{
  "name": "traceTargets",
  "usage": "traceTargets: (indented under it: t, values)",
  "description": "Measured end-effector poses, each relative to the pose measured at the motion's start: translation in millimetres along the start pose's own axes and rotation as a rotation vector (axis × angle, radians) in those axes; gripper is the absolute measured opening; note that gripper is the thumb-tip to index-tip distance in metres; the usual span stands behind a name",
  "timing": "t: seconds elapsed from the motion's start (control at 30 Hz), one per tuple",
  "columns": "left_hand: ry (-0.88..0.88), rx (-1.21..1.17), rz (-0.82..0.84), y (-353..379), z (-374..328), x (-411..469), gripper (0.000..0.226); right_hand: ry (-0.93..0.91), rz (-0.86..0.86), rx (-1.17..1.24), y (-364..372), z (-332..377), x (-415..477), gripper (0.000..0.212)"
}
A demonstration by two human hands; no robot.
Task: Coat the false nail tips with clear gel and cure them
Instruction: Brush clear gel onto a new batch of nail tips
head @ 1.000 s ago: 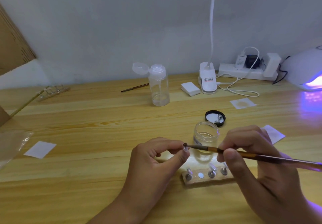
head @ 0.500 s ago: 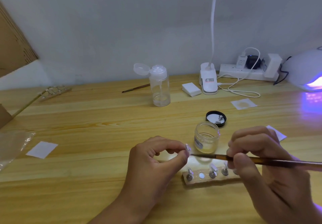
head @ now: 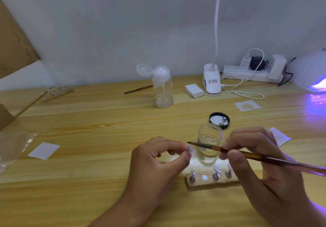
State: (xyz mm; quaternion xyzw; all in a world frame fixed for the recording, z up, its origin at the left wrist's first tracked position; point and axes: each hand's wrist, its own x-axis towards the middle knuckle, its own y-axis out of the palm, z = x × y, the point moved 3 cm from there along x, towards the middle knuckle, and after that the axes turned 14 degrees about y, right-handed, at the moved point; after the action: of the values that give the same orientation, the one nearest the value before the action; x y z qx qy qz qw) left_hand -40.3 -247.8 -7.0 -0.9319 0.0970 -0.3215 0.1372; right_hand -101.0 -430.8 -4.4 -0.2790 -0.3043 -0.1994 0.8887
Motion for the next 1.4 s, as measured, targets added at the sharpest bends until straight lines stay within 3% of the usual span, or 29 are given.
traceTargets:
  t: [0.1, 0.37, 0.5, 0.63, 0.83, 1.03, 1.2, 1.4]
  values:
    - [-0.007, 0.013, 0.010, 0.9, 0.2, -0.1, 0.010, -0.010, 0.008, 0.019, -2.1, 1.1, -0.3, 0.017]
    - [-0.016, -0.005, -0.003, 0.6, 0.6, 0.1, 0.010, 0.007, -0.003, 0.003, -0.6, -0.6, -1.2, 0.024]
    - [-0.010, 0.002, 0.016, -0.2, 1.0, -0.3, 0.013, -0.011, -0.016, 0.020, -3.9, 0.0, -1.8, 0.016]
    - [-0.023, -0.001, -0.003, -1.2, 1.7, -0.3, 0.009, -0.003, -0.023, 0.015, -1.7, 0.2, -0.8, 0.024]
    - [-0.040, 0.007, 0.017, -1.8, 1.7, -0.3, 0.022, 0.012, 0.014, 0.099, -2.1, -2.2, -3.1, 0.035]
    - [-0.061, -0.015, 0.019, -1.4, -0.5, -1.2, 0.018, 0.041, -0.005, 0.064, 0.4, -3.8, -0.7, 0.023]
    - [-0.060, -0.033, 0.024, -1.1, -1.2, -0.6, 0.017, 0.004, -0.018, 0.124, -2.5, -1.7, -2.1, 0.035]
    - [-0.083, -0.042, 0.010, -0.9, -1.2, -2.1, 0.017, 0.052, 0.010, 0.111, 2.1, -3.9, -1.0, 0.023]
